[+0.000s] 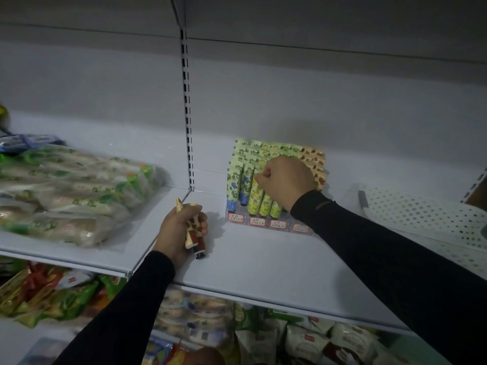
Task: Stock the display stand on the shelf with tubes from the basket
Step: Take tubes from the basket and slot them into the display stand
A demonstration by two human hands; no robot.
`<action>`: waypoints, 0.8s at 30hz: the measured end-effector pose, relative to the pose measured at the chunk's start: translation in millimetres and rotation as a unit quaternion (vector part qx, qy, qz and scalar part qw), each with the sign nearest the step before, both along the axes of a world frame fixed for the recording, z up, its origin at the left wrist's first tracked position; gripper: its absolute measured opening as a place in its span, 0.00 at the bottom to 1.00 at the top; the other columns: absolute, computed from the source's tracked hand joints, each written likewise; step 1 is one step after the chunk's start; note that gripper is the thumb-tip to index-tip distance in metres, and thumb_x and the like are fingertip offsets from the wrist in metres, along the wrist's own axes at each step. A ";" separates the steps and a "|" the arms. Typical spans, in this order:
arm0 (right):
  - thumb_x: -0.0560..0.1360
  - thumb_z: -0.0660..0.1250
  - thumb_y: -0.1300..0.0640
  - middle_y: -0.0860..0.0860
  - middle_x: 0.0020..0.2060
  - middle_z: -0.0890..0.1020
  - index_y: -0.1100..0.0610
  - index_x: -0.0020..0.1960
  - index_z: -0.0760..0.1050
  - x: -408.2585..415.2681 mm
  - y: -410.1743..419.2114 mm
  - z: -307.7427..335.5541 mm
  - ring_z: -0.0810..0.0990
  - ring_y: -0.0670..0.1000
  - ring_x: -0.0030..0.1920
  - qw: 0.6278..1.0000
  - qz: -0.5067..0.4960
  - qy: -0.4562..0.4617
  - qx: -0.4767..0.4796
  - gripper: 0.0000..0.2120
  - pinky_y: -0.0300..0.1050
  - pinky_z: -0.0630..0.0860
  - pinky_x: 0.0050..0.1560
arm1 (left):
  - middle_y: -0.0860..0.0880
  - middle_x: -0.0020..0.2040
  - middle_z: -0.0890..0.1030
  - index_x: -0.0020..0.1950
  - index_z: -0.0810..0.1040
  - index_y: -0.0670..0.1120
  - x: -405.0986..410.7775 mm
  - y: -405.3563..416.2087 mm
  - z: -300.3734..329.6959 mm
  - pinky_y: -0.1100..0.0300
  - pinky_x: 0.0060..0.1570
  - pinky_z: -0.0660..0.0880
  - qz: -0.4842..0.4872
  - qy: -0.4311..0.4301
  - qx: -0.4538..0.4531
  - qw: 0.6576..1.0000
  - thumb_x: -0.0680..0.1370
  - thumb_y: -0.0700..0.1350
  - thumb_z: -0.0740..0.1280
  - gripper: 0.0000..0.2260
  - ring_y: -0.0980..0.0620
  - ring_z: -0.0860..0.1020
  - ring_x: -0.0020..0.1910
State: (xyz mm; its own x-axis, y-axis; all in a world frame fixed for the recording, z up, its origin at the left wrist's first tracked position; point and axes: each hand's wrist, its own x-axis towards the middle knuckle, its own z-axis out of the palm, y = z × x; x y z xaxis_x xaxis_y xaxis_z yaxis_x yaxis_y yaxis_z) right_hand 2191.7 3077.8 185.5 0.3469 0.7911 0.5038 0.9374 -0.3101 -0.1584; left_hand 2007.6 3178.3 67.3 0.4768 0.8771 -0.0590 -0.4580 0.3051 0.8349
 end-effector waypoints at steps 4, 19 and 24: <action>0.76 0.63 0.53 0.49 0.22 0.62 0.54 0.26 0.61 1.4 0.5 3.3 0.62 0.50 0.24 1.000 -0.004 0.009 -0.019 0.22 0.40 0.63 0.27 | 0.44 0.34 0.77 0.44 0.72 0.43 -0.3 -0.6 0.4 0.61 0.25 0.73 -0.002 -0.003 -0.001 1.000 0.76 0.37 0.65 0.04 0.50 0.74 0.26; 0.75 0.62 0.59 0.49 0.23 0.62 0.55 0.26 0.60 1.9 8.4 9.6 0.60 0.49 0.23 0.998 -0.011 0.029 -0.049 0.20 0.39 0.60 0.26 | 0.43 0.34 0.77 0.46 0.72 0.43 0.0 0.8 -2.0 0.60 0.25 0.73 -0.004 -0.004 -0.002 1.000 0.77 0.36 0.65 0.03 0.49 0.74 0.27; 0.76 0.63 0.57 0.49 0.22 0.63 0.55 0.26 0.61 3.0 10.1 10.2 0.62 0.49 0.23 0.998 -0.013 0.034 -0.054 0.21 0.40 0.62 0.26 | 0.43 0.34 0.77 0.46 0.72 0.43 0.4 1.5 -2.7 0.60 0.25 0.73 -0.006 -0.004 -0.001 1.000 0.77 0.37 0.65 0.03 0.49 0.74 0.27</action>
